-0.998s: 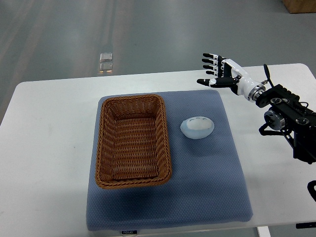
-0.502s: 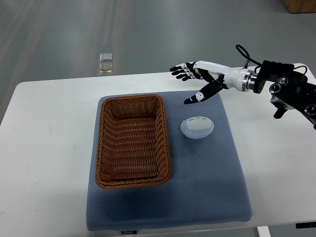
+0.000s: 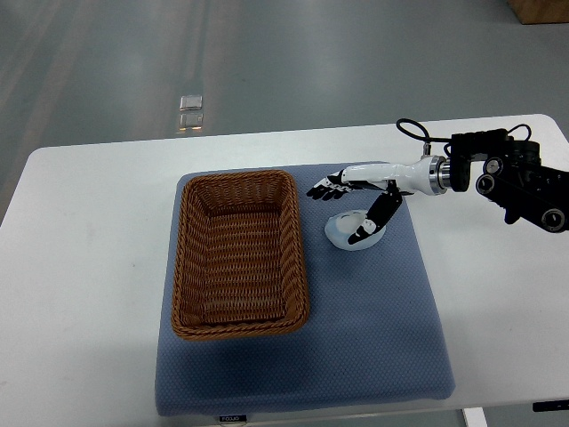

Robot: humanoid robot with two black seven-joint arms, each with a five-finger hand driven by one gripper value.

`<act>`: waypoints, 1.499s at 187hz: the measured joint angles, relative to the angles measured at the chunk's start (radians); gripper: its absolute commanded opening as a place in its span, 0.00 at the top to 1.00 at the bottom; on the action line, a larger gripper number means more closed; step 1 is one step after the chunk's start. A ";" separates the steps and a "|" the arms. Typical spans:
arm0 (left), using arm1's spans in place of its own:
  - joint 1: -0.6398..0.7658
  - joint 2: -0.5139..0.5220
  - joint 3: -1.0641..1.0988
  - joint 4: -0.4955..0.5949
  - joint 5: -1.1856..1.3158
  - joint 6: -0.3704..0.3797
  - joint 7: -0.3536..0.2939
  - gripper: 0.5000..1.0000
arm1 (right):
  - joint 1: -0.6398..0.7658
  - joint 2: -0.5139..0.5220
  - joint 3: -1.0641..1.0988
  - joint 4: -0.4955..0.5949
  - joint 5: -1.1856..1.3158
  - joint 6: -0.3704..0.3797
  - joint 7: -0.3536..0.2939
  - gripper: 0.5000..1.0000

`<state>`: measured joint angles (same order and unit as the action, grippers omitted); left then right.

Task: Place blue toy in brown basket
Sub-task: 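Close the right hand fingers around the egg toy, then lift the egg toy and carry it over the wicker basket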

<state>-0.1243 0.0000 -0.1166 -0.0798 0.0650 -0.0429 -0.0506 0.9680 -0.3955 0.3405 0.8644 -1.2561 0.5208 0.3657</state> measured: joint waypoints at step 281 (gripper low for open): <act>0.000 0.000 0.000 0.002 0.000 0.001 0.000 0.00 | 0.233 0.141 -0.018 -0.056 -0.071 -0.053 0.005 0.98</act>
<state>-0.1240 0.0000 -0.1166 -0.0782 0.0648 -0.0422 -0.0506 1.2008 -0.2545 0.3227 0.8080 -1.3270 0.4683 0.3710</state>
